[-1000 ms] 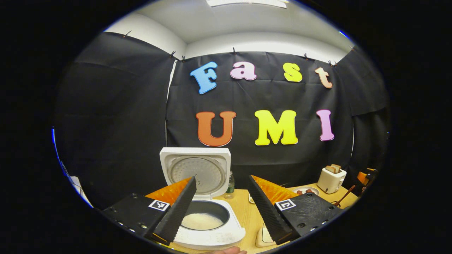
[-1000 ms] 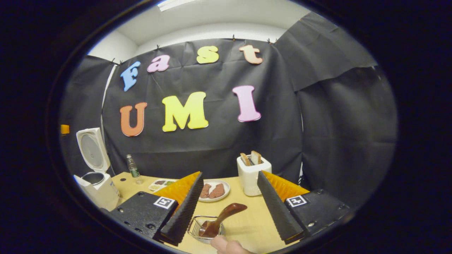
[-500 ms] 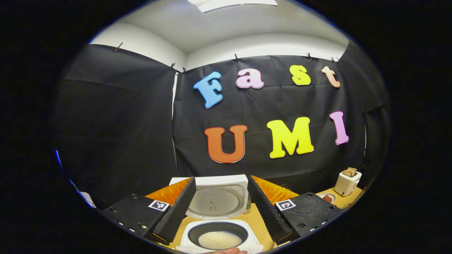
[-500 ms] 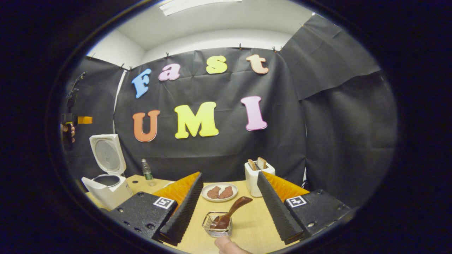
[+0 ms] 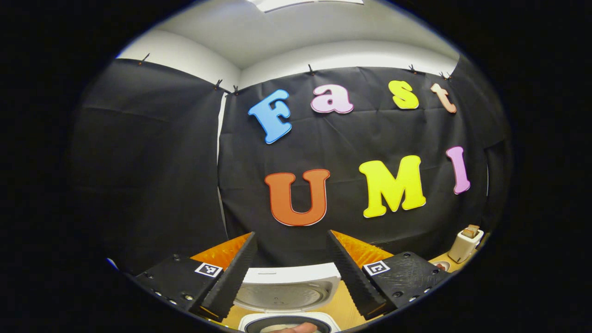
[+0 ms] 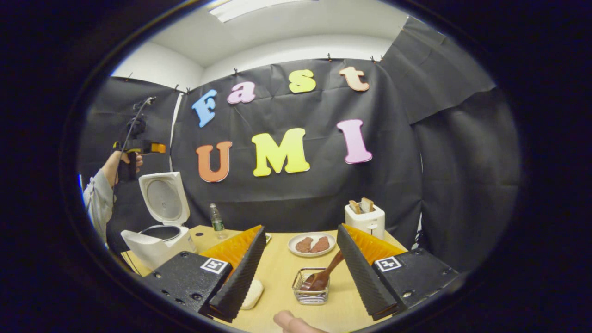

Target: Close the left gripper, press the button to open the rice cooker; take a wooden spoon from the chopstick holder with the right hand, scoop a spoonful of rice and pour it into the rice cooker, then put the wooden spoon back into the chopstick holder.

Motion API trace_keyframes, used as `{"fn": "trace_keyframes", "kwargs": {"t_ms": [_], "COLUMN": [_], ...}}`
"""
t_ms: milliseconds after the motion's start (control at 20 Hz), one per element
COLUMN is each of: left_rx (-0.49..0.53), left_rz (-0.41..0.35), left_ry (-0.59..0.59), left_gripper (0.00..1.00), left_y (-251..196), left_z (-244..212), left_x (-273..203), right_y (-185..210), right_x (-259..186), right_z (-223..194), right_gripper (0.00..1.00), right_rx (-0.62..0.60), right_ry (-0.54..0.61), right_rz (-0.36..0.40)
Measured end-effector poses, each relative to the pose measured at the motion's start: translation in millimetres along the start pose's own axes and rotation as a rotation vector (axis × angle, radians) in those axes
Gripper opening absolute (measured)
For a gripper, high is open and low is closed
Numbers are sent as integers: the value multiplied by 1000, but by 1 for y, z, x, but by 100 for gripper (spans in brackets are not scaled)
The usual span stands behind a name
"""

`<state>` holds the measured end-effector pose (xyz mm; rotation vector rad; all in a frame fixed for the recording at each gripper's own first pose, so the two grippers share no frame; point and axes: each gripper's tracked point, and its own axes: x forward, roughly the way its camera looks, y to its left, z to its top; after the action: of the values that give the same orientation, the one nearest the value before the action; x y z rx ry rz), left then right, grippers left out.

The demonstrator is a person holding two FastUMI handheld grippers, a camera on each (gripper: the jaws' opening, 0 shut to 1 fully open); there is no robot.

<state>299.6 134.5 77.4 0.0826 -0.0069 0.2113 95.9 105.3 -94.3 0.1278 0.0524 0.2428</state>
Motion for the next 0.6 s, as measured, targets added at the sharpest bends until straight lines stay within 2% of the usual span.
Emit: {"fn": "trace_keyframes", "kwargs": {"t_ms": [150,300,550,600], "left_rx": [-11,-10,-26,-45], "left_rz": [-21,-2,16,20], "left_ry": [78,134,296,270], "left_gripper": [96,96,96,96], "left_y": [3,11,11,13], "left_z": [-25,-43,-88,-77], "left_x": [21,38,38,34], "right_y": [1,5,5,6], "right_x": [-11,-28,-59,-64], "right_z": [0,4,10,11], "right_gripper": [100,100,100,100], "right_rx": [-22,-29,-65,-68], "right_ry": [2,-7,-27,-27], "right_rz": [-4,-16,-57,-57]}}
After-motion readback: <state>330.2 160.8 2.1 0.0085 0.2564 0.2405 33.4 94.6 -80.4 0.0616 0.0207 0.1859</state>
